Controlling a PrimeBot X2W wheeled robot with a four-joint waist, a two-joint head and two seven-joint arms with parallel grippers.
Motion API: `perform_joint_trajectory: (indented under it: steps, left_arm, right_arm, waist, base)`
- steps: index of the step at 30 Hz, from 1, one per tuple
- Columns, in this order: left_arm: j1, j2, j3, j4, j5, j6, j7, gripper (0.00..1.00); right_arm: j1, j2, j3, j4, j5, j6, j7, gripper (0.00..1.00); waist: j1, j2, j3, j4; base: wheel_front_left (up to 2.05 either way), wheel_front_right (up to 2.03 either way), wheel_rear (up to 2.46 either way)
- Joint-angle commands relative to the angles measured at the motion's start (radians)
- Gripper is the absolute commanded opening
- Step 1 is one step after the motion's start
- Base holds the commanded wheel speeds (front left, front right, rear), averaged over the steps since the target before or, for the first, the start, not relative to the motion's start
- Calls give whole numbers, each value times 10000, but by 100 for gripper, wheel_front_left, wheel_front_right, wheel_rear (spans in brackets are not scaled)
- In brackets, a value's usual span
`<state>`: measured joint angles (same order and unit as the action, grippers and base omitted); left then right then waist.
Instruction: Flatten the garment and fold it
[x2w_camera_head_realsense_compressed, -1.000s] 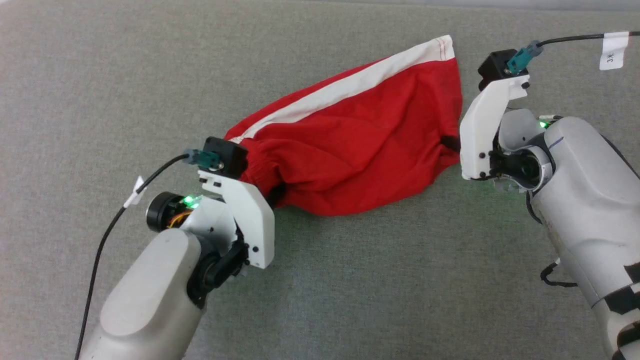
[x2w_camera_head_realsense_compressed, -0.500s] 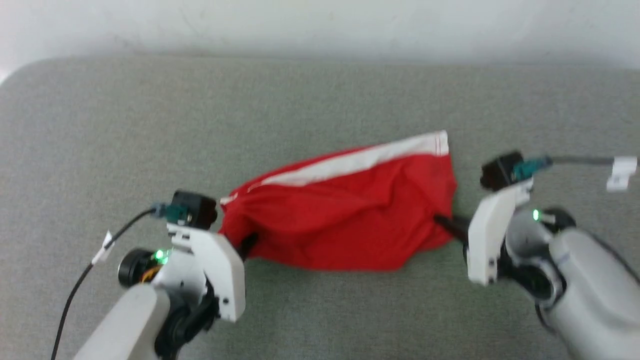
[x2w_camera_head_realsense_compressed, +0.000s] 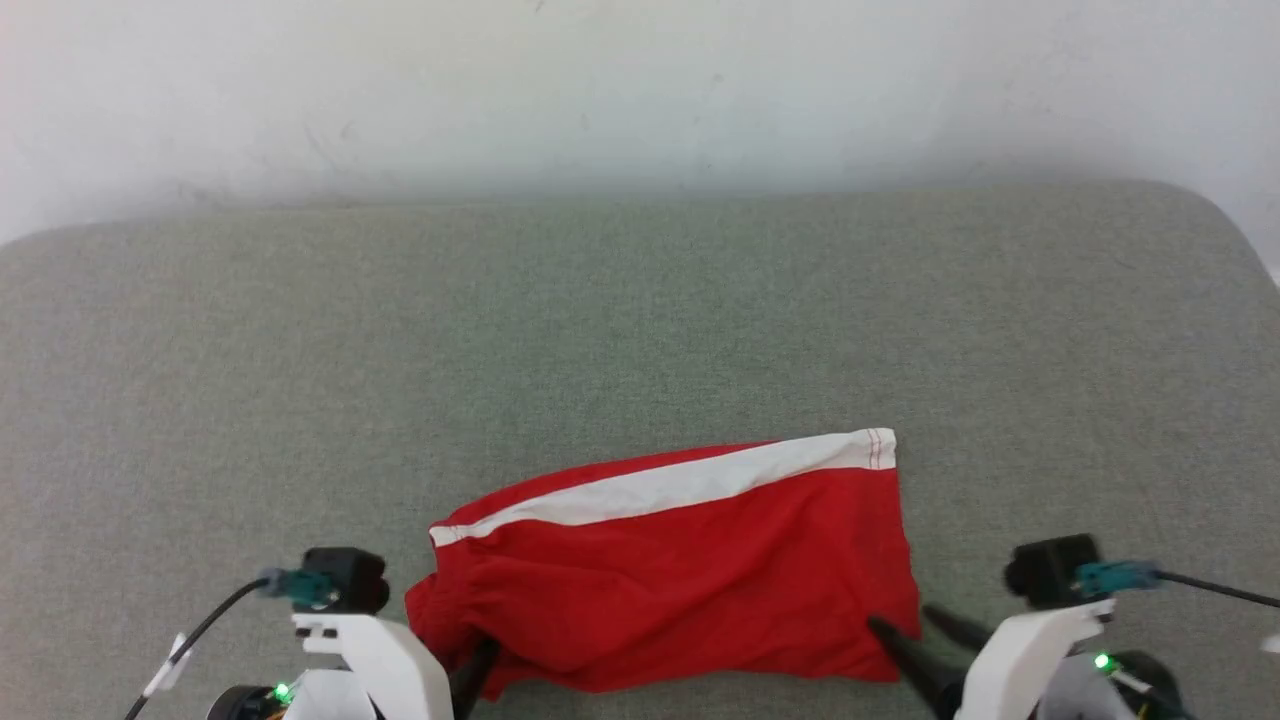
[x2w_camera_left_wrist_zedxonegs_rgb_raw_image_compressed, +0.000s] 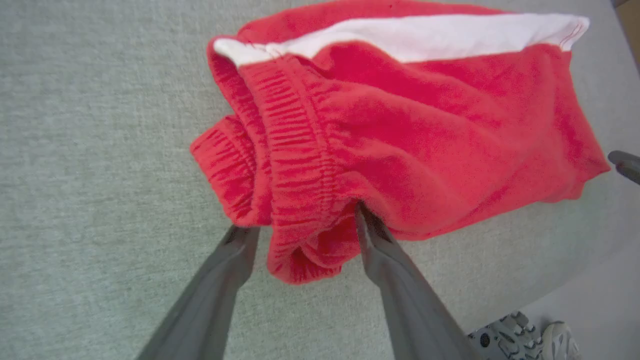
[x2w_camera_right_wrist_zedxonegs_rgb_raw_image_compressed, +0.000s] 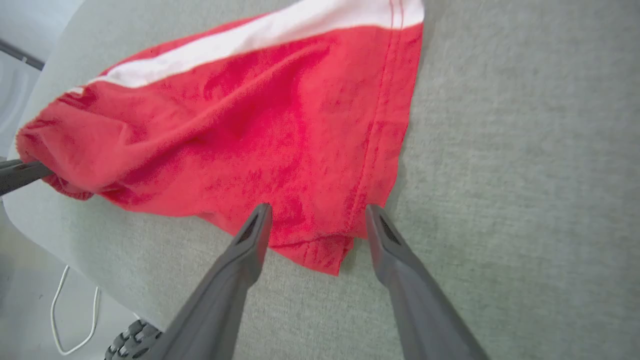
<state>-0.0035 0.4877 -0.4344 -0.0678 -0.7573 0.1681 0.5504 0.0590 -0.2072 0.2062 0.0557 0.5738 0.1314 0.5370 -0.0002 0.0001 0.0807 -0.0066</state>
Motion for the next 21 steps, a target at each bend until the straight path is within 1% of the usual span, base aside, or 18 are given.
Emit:
perform_joint_trajectory:
  steps: [1,5,8,9,14,17,21]
  left_arm:
    - [207,-115,204,-133,-85,169,-317,100]
    - [693,-369,793,-611,121,648,-1609,100]
    - [818,-478,1134,-973,500,916,-2579,100]
    - [807,-523,1173,-1057,616,942,-2839,100]
    - [507,-767,1243,-1092,1315,886,-4314,100]
    - [326,-838,1053,-854,1790,636,-5176,100]
    - [40,-908,805,-354,2675,451,-6624,100]
  right_arm:
    - [120,154,-320,-358,-289,-7,-255,100]
    - [480,552,-1209,-1283,-810,-7,-643,100]
    - [629,564,-1781,-1565,-1223,-7,-331,100]
    - [631,599,-1918,-1596,-1240,-7,-158,100]
    - [254,410,-2248,-1252,-1392,-7,746,100]
    - [-131,322,-2212,-719,-1381,-7,1140,100]
    - [-806,385,-1966,274,-1297,-7,1438,100]
  waist:
    - [2,-1,-174,-93]
    - [2,-1,-412,-24]
    - [2,-1,-571,196]
    - [2,-1,-618,284]
    - [2,-1,-744,628]
    - [2,-1,-729,786]
    - [2,-1,-591,945]
  base:
    - [0,0,0]
    - [0,0,0]
    - [0,0,0]
    - [0,0,0]
    - [0,0,0]
    - [0,0,0]
    - [0,0,0]
